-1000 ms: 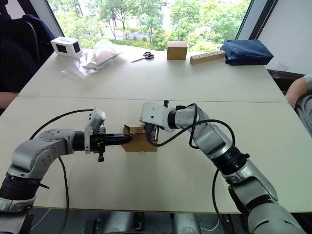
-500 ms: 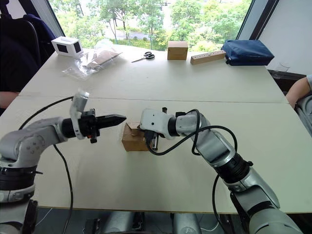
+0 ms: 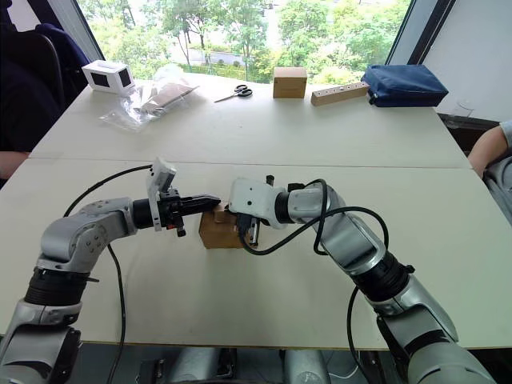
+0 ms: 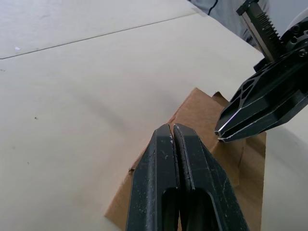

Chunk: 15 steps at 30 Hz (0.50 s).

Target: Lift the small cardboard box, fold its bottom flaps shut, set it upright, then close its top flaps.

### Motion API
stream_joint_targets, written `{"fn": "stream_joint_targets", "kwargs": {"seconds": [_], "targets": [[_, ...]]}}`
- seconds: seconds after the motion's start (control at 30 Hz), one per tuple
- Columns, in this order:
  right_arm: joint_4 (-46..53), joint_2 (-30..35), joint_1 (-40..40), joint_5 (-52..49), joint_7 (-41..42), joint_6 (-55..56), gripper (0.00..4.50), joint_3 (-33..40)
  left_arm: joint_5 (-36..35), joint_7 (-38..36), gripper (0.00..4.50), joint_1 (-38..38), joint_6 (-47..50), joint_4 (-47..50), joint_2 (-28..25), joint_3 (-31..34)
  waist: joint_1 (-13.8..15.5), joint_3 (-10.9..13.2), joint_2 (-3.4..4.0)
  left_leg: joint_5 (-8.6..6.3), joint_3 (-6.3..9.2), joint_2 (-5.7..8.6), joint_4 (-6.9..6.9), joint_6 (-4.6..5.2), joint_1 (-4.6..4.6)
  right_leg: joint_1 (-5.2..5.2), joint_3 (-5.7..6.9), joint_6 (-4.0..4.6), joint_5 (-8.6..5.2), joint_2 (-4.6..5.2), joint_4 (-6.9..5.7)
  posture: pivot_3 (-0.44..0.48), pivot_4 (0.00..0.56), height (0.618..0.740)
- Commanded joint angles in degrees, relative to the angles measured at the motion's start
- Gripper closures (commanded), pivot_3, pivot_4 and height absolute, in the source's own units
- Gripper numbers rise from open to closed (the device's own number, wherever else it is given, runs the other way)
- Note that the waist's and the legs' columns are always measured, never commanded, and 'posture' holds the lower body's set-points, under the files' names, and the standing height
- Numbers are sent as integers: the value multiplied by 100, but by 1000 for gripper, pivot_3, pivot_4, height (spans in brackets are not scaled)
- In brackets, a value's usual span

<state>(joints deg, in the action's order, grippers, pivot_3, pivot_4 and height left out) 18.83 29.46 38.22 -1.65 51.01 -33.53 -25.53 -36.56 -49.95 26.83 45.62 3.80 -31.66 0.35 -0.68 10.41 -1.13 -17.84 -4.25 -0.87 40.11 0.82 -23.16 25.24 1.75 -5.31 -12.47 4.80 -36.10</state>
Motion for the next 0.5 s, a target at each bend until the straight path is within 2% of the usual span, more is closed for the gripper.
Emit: {"fn": "stream_joint_targets", "kwargs": {"seconds": [0.03, 0.3, 0.5], "targets": [[490, 80, -80, -132, 35, -70, 4500, 207, -95, 91, 4429, 91, -10, -23, 92, 218, 7, 0, 0, 0, 0, 0, 0, 0, 0, -1, 0, 0, 0, 0, 0, 0, 150, 740], [933, 134, -344, -312, 119, -282, 4500, 145, -142, 142, 4429, 92, 114, 6, 97, 278, 3, 0, 0, 0, 2, 0, 0, 1, 0, -1, 0, 0, 0, 1, 0, 0, 150, 740], [810, 111, -323, -98, 72, -181, 4500, -72, -332, 215, 4429, 82, 389, 96, 134, 318, 4, 0, 0, 0, 2, 0, 0, 1, 0, -1, 1, 0, 0, 1, 0, 0, 150, 740]]}}
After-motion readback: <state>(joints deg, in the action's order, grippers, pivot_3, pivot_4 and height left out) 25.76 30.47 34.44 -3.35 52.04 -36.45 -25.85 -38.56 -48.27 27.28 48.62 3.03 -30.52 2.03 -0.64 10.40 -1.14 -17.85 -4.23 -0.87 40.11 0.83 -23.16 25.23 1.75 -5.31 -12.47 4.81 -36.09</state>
